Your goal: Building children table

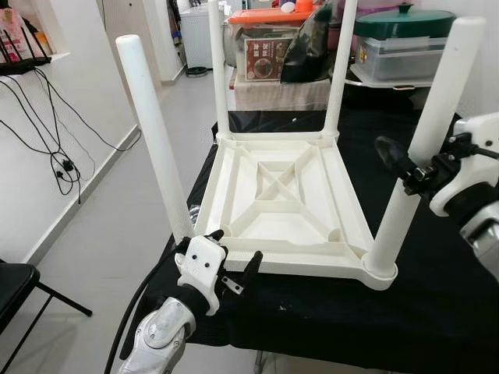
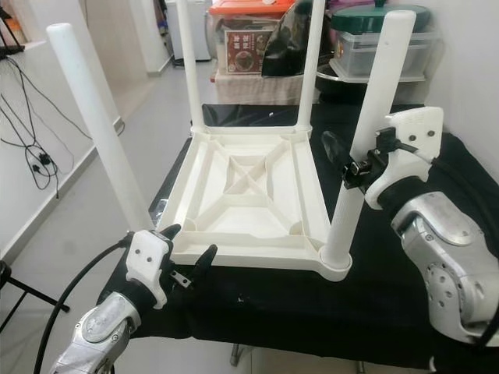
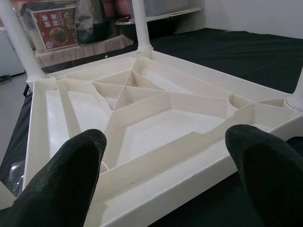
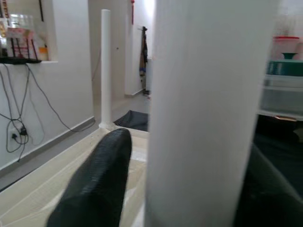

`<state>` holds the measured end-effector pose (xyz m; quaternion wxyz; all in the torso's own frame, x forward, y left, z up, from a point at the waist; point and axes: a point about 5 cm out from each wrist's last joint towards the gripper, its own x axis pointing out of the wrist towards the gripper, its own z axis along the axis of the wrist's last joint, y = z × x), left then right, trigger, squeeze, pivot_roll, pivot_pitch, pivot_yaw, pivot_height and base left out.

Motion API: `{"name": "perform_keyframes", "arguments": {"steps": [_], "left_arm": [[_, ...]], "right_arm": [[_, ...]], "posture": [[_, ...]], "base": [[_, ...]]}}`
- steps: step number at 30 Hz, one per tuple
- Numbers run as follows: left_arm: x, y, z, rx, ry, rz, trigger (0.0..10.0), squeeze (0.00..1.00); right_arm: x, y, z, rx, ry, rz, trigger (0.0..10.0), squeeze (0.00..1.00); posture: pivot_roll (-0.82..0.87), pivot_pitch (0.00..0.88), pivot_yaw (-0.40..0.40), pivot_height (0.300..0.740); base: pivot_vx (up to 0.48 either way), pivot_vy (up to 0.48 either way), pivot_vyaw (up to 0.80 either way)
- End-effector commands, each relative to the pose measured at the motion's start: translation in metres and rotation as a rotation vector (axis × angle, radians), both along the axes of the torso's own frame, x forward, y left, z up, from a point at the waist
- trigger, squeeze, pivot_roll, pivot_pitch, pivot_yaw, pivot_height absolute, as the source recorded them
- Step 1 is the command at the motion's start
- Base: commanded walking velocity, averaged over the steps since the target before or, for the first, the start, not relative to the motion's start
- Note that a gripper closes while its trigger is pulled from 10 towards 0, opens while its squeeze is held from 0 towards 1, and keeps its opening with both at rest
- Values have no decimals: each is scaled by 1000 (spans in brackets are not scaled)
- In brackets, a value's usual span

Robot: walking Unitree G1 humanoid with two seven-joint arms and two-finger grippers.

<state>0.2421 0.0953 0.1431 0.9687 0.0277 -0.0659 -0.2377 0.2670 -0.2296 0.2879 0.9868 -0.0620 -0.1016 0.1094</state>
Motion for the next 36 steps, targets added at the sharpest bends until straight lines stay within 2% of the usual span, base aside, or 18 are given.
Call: {"name": "perform_keyframes", "arguments": {"steps": [1, 7, 10, 13, 16, 17, 18, 20, 21, 23, 24, 27, 28, 30, 31, 32, 33, 36], "left_arm": [[-2, 0, -1, -4, 2, 4, 10000, 0], [-2, 0, -1, -4, 3, 5, 10000, 0], [-2, 0, -1, -6, 4, 5, 10000, 0], [-2, -1, -1, -5, 4, 2, 10000, 0], [-3, -1, -1, -4, 4, 2, 10000, 0], [-3, -1, -1, -4, 4, 2, 10000, 0], [-3, -1, -1, -4, 4, 2, 10000, 0], [-4, 0, 1, -4, 3, 4, 10000, 0], [-4, 0, 1, -4, 3, 4, 10000, 0], [-6, 1, 1, -2, 2, 6, 10000, 0], [-7, 3, 2, 3, 2, 9, 10000, 0], [-9, 5, 3, 6, 3, 17, 10000, 0], [-11, 7, 3, 11, 5, 23, 10000, 0], [-11, 7, 3, 11, 5, 23, 10000, 0], [-16, 10, 5, 18, 8, 29, 10000, 0], [-16, 10, 5, 18, 8, 29, 10000, 0], [-18, 11, 5, 21, 10, 29, 10000, 0], [-22, 13, 7, 26, 15, 33, 10000, 0]], "right_arm": [[1, 4, -4, 21, 24, 20, 0, 0], [3, -4, -4, 59, 33, -38, 0, 0], [6, -15, -10, 125, 60, -119, 0, 0], [12, -39, -32, 255, 140, -295, 0, 0], [13, -48, -43, 296, 174, -364, 0, 0], [14, -63, -60, 353, 224, -465, 0, 0], [14, -63, -60, 353, 224, -465, 0, 0], [16, -83, -90, 447, 306, -601, 0, 0], [16, -83, -90, 447, 306, -601, 0, 0], [19, -90, -104, 497, 339, -643, 510, 0], [22, -93, -117, 531, 371, -678, 2196, 0], [26, -91, -130, 555, 412, -684, 2824, 0], [29, -89, -145, 579, 458, -702, 4039, 0], [29, -89, -145, 579, 458, -702, 4039, 0], [31, -80, -175, 619, 560, -733, 8667, 0], [31, -80, -175, 619, 560, -733, 8667, 0], [31, -76, -186, 636, 596, -749, 10000, 0], [29, -69, -205, 641, 660, -771, 10000, 0]], "posture": [[26, 0, -5, 740], [26, 0, -5, 740], [24, 1, -6, 740], [24, 1, -5, 740], [28, 4, -4, 740], [28, 4, -4, 740], [28, 4, -4, 740], [42, 11, -2, 740], [42, 11, -2, 740], [67, 17, -2, 740], [71, 18, 1, 740], [87, 29, 0, 740], [100, 30, 0, 740], [100, 30, 0, 740], [131, 50, 13, 740], [131, 50, 13, 740], [135, 54, 14, 740], [155, 72, 24, 740]], "base": [[0, 0, 0], [0, 0, 0], [0, 0, 0], [0, 0, 0], [0, 0, 0], [0, 0, 0], [0, 0, 0], [0, 0, 0], [0, 0, 0], [0, 0, 0], [0, 0, 0], [0, 0, 0], [0, 0, 0], [0, 0, 0], [0, 0, 0], [0, 0, 0], [0, 0, 0], [0, 0, 0]]}}
